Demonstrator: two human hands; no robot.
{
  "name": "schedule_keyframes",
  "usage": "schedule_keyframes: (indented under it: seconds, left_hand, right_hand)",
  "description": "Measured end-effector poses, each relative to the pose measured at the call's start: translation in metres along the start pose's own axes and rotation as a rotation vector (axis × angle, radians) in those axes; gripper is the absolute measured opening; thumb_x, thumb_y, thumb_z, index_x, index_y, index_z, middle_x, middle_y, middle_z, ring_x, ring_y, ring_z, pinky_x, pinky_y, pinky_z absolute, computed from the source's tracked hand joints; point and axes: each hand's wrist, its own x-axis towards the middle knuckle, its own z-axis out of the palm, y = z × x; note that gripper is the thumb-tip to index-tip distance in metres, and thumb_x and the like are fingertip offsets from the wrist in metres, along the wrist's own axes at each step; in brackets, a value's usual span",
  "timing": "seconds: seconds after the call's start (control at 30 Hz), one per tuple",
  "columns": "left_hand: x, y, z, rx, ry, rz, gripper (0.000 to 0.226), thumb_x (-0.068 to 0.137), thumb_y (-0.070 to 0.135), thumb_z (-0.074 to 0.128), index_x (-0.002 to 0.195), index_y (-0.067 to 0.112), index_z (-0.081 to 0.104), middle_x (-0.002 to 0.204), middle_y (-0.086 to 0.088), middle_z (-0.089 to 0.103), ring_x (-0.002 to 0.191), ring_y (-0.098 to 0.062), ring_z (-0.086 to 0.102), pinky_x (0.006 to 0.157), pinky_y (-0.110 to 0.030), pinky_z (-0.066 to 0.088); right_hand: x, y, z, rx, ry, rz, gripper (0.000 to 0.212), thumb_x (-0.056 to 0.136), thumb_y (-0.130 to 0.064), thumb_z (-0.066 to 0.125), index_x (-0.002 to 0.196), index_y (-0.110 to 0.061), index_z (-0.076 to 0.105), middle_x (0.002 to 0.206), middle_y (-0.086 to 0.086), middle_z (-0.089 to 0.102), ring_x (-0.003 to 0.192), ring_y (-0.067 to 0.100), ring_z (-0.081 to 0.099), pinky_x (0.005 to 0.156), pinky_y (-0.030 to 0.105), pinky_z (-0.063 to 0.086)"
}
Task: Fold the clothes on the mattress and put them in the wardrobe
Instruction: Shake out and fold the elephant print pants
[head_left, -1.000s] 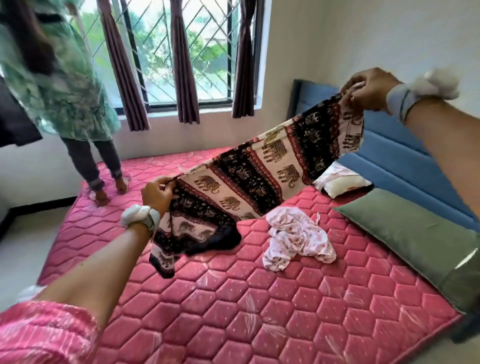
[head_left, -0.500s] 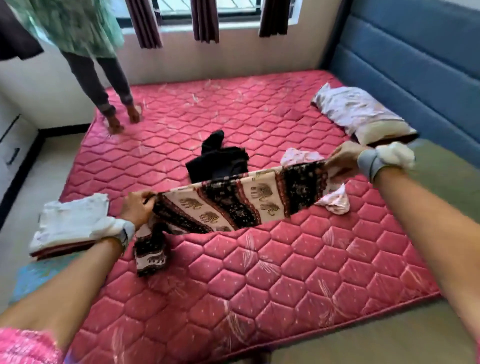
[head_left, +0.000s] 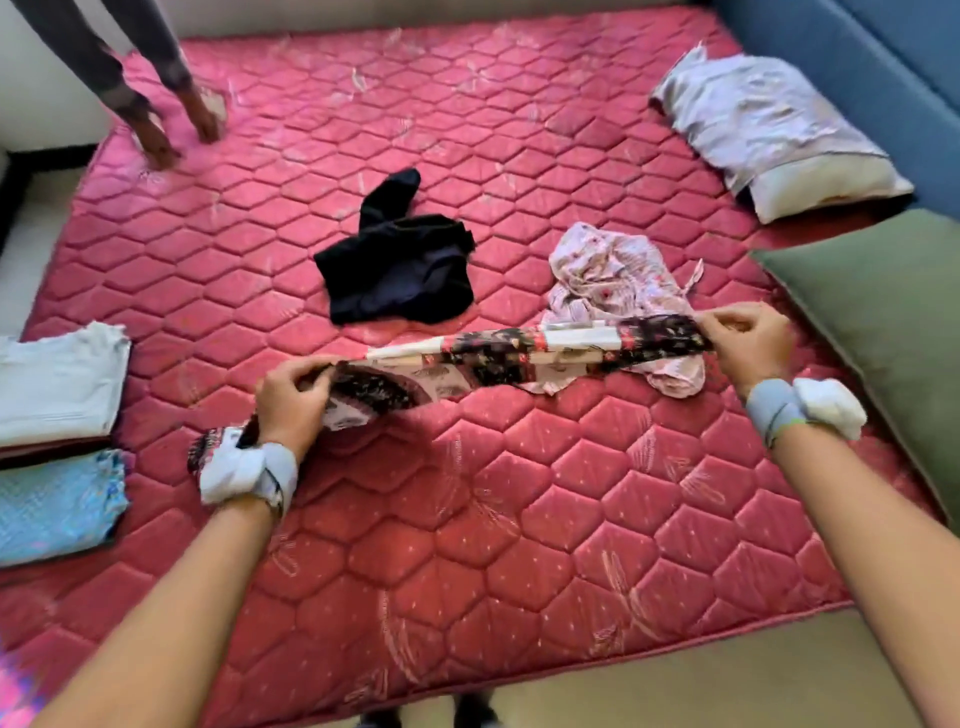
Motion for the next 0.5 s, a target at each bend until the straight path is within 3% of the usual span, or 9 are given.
schedule_keyframes:
  seconds: [0.07,0.17,0.23,0.3,0.33,0.37,0.4,0.5]
  left_hand:
    - [-0.022,-0.018,0.037,0.006,-0.039,0.066,0.016,0.080,0.001,0.069,0.094,0.007,0.075,0.096,-0.007,0.073,0.090,-0.011,0.065,0.090,-0.026,0.049]
    - [-0.063,-0.059,0.113,0.035,-0.169,0.120,0.018,0.073,-0.006,0.074,0.086,0.006,0.075,0.091,0.001,0.070,0.087,0.004,0.056,0.083,0.002,0.036]
    - [-0.084,-0.092,0.163,0.049,-0.276,0.095,0.013,0.072,0.007,0.071,0.082,0.011,0.076,0.088,-0.001,0.073,0.086,-0.003,0.061,0.082,0.000,0.037]
    - [-0.102,-0.132,0.208,0.061,-0.365,0.021,0.015,0.069,0.015,0.066,0.078,0.012,0.077,0.082,-0.004,0.074,0.083,-0.014,0.065,0.079,-0.012,0.039]
    - [-0.107,-0.131,0.218,0.062,-0.385,0.030,0.015,0.069,0.016,0.065,0.077,0.012,0.077,0.080,-0.005,0.073,0.083,-0.014,0.063,0.079,-0.016,0.039]
    - [-0.114,-0.139,0.229,0.076,-0.363,0.043,0.014,0.071,0.019,0.065,0.077,0.012,0.076,0.078,-0.005,0.073,0.085,-0.013,0.059,0.080,-0.019,0.037]
    - [-0.119,-0.141,0.236,0.087,-0.328,0.082,0.016,0.075,0.023,0.063,0.077,0.013,0.076,0.079,-0.004,0.071,0.087,-0.012,0.054,0.082,-0.020,0.036]
    - [-0.132,-0.146,0.243,0.107,-0.120,0.116,0.023,0.078,0.033,0.057,0.080,0.019,0.076,0.090,-0.002,0.064,0.092,-0.014,0.049,0.086,-0.019,0.035]
  right_hand:
    - [-0.006,0.044,0.009,-0.030,0.051,-0.031,0.031,0.072,-0.025,0.060,0.090,-0.004,0.074,0.091,0.013,0.066,0.078,0.014,0.056,0.079,0.030,0.045]
    - [-0.027,0.137,0.041,-0.186,-0.009,0.002,0.041,0.068,-0.022,0.043,0.089,-0.005,0.073,0.096,0.020,0.060,0.094,0.032,0.057,0.089,0.034,0.040]
    - [-0.043,0.196,0.066,-0.289,-0.073,0.028,0.047,0.068,-0.032,0.040,0.092,-0.007,0.071,0.099,0.017,0.064,0.098,0.035,0.060,0.094,0.041,0.041]
    - [-0.066,0.246,0.106,-0.339,-0.129,0.104,0.043,0.070,-0.036,0.058,0.106,-0.014,0.063,0.108,0.006,0.066,0.105,0.026,0.059,0.098,0.042,0.040]
    - [-0.076,0.242,0.112,-0.419,-0.137,0.089,0.043,0.072,-0.033,0.059,0.109,-0.013,0.063,0.114,0.011,0.062,0.109,0.031,0.055,0.100,0.045,0.037]
    - [-0.091,0.237,0.132,-0.493,-0.125,0.006,0.042,0.072,-0.030,0.054,0.107,-0.010,0.065,0.116,0.020,0.058,0.108,0.039,0.052,0.099,0.048,0.036]
    - [-0.106,0.230,0.150,-0.529,-0.140,-0.201,0.045,0.070,-0.031,0.050,0.106,-0.010,0.065,0.117,0.024,0.054,0.108,0.043,0.050,0.099,0.048,0.034]
    - [-0.171,0.188,0.217,-0.428,-0.417,-0.649,0.056,0.066,-0.034,0.058,0.119,-0.016,0.054,0.127,0.018,0.048,0.117,0.037,0.043,0.103,0.043,0.030]
